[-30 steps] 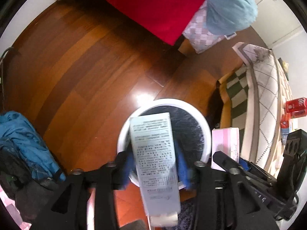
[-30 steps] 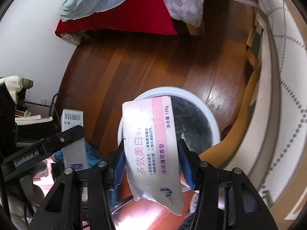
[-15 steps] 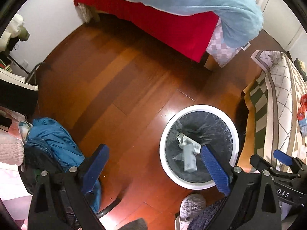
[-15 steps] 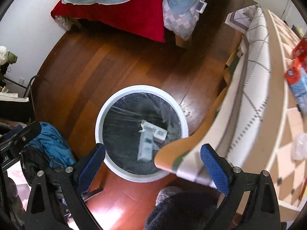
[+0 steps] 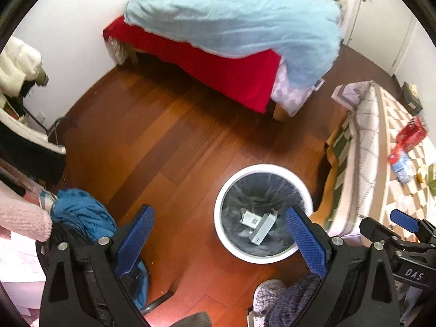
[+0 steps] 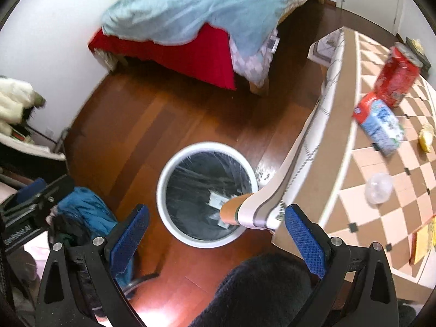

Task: Collect trash
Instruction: 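Swing both tools back toward the table, then grasp the clear plastic lid with the left tool while the right tool grasps the crumpled paper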

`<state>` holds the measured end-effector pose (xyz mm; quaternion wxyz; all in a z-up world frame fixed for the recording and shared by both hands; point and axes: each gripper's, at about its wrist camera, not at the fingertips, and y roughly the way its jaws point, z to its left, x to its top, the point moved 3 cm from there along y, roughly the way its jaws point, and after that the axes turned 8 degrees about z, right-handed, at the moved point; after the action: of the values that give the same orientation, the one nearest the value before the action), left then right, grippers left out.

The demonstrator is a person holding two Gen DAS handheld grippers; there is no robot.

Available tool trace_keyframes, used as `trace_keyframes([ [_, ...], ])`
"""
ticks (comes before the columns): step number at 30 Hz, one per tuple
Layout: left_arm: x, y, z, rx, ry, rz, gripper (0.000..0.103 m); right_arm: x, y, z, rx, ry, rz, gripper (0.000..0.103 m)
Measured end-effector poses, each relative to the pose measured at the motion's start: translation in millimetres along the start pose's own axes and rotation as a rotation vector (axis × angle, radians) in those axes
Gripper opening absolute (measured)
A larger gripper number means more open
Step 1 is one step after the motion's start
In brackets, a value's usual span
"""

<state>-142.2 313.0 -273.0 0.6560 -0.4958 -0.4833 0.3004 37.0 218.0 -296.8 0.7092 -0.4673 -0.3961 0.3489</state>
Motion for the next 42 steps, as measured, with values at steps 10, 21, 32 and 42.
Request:
trace_keyframes([
  [10,3.3,-67.6,-84.7,-0.019,0.092,-0.123,0.099,-20.8,-107.1,-99.0,0.05,0.184,-0.168,0.101],
  [21,-7.1,-2.5,-261.3,-0.136,0.297,0.022,0.099,-88.5,-140.2,-304.8,-0.1,0.596,-0.186,0.101],
  [32,-28.1,62.0,-364.4,-0.121,0.492,0.158,0.078,-139.0,-111.5,-398.2,-0.074,0.788,-0.189,0.073],
  [42,-35.4,82.4,-371.6,-0.077,0.485,0.188,0.049,-124.8,-84.4,-413.6,-0.078,0.788,-0.177,0.063],
])
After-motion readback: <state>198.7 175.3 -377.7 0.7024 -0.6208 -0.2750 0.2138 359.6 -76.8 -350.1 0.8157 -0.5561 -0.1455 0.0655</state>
